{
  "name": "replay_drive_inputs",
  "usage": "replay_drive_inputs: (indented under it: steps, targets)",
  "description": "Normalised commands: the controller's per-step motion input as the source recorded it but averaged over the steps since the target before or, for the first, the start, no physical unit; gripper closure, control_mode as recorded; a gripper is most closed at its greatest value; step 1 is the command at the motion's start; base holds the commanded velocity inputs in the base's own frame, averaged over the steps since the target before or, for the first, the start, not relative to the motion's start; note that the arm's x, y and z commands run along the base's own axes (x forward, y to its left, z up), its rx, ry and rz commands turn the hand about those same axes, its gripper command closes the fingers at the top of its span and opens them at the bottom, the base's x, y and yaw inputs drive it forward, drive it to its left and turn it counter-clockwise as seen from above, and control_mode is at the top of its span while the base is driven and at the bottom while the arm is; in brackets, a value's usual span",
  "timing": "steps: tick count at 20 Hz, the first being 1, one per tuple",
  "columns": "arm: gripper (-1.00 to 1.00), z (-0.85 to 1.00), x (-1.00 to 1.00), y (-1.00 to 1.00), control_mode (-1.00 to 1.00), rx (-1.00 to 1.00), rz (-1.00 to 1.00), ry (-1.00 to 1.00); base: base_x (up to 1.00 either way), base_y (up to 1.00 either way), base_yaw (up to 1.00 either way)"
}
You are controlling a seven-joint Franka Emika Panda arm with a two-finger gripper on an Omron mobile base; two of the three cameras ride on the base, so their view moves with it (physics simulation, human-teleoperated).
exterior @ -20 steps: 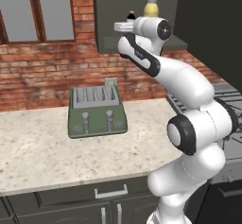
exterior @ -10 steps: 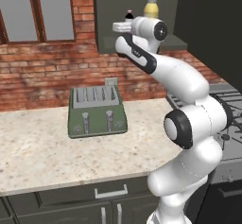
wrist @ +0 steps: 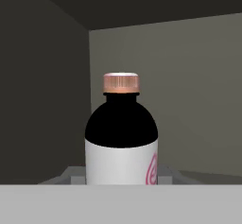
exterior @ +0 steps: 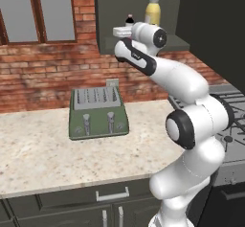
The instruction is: Sort all alcoholic drinks to one cabinet, and non-alcoholic drinks to the other.
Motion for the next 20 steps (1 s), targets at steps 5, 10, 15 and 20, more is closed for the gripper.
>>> replay_drive_inputs:
  steps: [5,10,15,20]
  targets:
    - [1.00,-0.03,0.14,0.00,-1.00,0.00,0.00,0.00,0.00,0.00,0.00]
    - [1.00,-0.04,0.16,0.00,-1.00,0.00,0.00,0.00,0.00,0.00,0.00]
    - [1.00,-0.05,0.09,0.00,-1.00,0.00,0.00,0.00,0.00,0.00,0.00]
    - [1.00,0.00,0.00,0.00,-1.00,0.00,0.00,0.00,0.00,0.00,0.00]
